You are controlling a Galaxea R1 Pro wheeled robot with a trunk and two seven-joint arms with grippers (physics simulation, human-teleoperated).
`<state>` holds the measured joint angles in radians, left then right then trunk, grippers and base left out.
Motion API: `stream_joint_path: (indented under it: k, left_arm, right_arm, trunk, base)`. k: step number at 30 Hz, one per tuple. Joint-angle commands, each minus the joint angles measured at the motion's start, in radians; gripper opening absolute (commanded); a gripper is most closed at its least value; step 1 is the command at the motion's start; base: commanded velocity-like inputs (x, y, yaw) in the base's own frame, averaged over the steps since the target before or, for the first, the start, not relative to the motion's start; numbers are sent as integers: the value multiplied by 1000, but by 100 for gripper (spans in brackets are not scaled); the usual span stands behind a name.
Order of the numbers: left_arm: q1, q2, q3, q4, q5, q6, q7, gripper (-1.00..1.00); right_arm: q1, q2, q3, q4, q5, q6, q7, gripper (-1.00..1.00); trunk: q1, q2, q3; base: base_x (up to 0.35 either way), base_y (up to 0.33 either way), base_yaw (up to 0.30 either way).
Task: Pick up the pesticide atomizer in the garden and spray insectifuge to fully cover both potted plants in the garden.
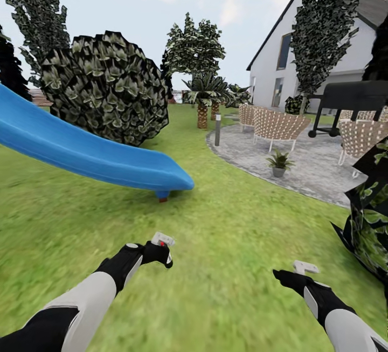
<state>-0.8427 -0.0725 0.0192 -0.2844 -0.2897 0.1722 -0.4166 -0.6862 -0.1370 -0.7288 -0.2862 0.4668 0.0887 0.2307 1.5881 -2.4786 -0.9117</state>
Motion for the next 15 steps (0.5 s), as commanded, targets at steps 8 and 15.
stream_joint_path:
  k: [8,15]
  left_arm:
    - [0,0,2,-3,-2,7,-4,-100]
    - [0,0,2,-2,-2,7,-4,-100]
  right_arm:
    - [-1,1,-8,-2,8,5,7,100]
    - [-1,1,-9,-2,8,5,7,100]
  trunk:
    - [0,0,-1]
    - [0,0,-1]
  base:
    - [336,113,-250]
    - [336,113,-227]
